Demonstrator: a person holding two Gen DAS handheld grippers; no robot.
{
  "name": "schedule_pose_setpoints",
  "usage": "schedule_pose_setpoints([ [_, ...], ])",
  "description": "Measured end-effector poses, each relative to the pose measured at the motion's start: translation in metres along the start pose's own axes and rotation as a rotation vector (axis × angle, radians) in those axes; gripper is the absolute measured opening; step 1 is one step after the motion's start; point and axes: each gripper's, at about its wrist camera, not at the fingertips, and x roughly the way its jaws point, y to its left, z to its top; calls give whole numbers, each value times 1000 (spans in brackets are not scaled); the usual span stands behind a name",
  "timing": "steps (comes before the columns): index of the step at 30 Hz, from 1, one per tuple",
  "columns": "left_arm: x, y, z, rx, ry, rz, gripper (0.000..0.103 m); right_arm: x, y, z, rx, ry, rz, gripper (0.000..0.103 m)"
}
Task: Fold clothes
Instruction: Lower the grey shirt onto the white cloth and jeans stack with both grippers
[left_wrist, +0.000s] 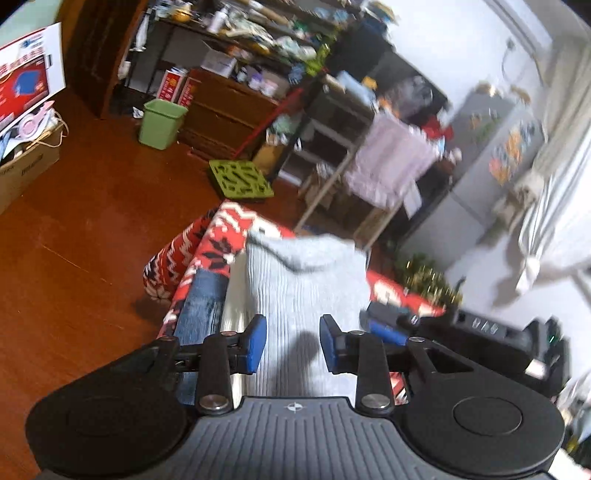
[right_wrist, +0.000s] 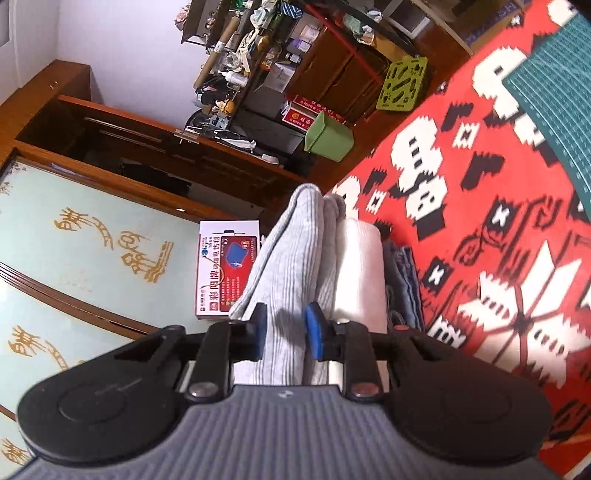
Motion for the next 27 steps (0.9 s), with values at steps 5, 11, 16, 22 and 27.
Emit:
schedule_pose_setpoints([
  [5, 5, -2, -7, 63, 17, 57, 29, -6, 8, -8, -79, -11, -1, 5],
  [11, 7, 6, -9, 56, 27, 79, 27, -15, 0, -12, -26, -6, 9, 11],
  [16, -7, -2, -6, 71, -11, 81, 17, -14, -5, -22, 6, 19, 67, 15],
  [22, -3, -20, -16, 154, 31, 74, 17, -20, -4, -31, -14, 15, 45, 7],
  [27, -2, -12, -21, 130, 28, 85, 17, -28, -9, -42, 6, 39, 63, 12],
])
